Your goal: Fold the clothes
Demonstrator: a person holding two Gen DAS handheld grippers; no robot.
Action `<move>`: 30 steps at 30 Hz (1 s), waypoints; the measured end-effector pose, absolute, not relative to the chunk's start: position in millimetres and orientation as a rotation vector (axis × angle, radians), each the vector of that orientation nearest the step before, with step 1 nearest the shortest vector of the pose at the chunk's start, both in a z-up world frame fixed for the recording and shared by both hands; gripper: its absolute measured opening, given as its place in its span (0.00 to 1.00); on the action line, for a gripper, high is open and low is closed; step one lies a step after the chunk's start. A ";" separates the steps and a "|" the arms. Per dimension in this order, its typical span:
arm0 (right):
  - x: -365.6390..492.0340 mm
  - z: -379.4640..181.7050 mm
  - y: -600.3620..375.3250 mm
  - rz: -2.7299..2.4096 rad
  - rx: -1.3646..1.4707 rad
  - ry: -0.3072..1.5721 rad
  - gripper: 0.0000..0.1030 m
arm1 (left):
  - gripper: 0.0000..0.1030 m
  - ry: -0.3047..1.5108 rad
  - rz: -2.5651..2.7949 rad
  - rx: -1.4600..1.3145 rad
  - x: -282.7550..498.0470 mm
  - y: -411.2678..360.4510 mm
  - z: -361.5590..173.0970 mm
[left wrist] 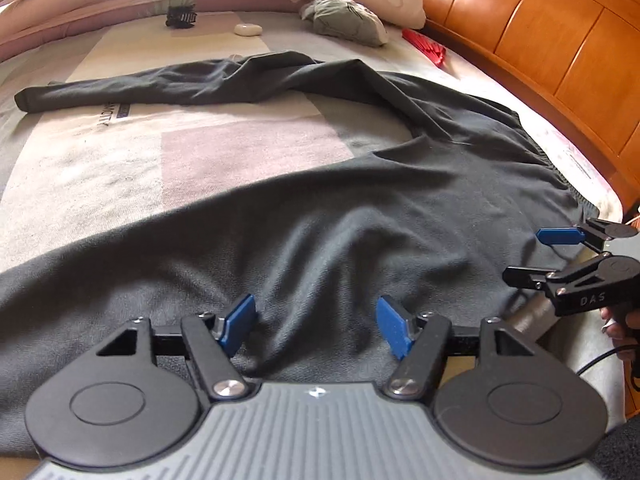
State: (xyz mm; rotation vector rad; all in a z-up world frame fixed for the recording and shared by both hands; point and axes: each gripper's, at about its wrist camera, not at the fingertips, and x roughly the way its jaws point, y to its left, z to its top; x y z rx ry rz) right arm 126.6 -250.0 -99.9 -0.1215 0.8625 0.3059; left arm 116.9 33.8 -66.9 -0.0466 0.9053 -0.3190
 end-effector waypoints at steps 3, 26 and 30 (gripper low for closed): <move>129.6 -100.1 -246.7 0.293 -0.120 0.864 1.00 | 0.65 0.852 -0.344 -0.005 125.3 20.1 -51.6; 118.9 -103.7 -251.4 0.288 -0.104 0.817 1.00 | 0.65 0.865 -0.341 -0.191 150.2 15.1 -75.2; 118.8 -103.7 -249.9 0.275 -0.101 0.823 1.00 | 0.67 0.881 -0.400 -0.221 125.5 18.9 -82.1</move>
